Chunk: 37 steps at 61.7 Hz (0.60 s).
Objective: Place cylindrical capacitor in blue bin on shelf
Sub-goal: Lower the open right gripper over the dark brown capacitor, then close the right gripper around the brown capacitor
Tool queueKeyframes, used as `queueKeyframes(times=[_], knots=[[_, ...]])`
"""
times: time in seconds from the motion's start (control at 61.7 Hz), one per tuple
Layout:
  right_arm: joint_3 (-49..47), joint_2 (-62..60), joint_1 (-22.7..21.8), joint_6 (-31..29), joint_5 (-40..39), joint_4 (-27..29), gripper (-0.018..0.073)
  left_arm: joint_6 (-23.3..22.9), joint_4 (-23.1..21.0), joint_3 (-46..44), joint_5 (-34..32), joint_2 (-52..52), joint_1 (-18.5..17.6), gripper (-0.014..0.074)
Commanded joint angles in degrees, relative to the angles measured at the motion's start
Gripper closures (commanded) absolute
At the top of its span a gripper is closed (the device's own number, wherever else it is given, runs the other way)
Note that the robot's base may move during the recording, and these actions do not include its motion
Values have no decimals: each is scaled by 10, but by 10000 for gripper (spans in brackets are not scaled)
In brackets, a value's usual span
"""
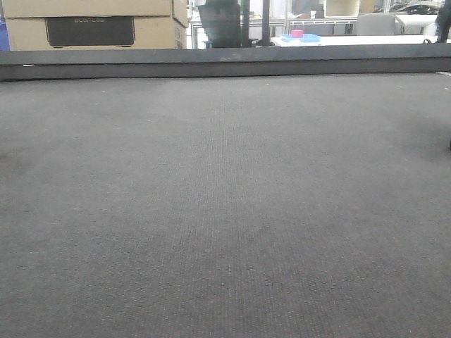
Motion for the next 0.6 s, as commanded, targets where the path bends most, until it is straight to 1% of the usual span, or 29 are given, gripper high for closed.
queueKeyframes(times=[0.0, 0.049, 0.13, 0.243, 0.486, 0.584], knots=[[-23, 25, -4, -1, -8, -16, 394, -4, -6, -5, 1, 0, 0, 707], [-32, 41, -4, -1, -15, -25, 338, -4, -6, -5, 1, 0, 0, 707], [-49, 64, -4, -1, -16, -25, 270, -4, -8, -5, 9, 0, 0, 707], [-69, 91, -4, -1, -12, -25, 209, -4, -11, -5, 22, 0, 0, 707], [-86, 134, -22, -1, -13, -24, 201, -4, -21, -5, 28, 0, 0, 707], [-86, 145, -35, -1, 4, -7, 201, -4, -31, -5, 28, 0, 0, 707]])
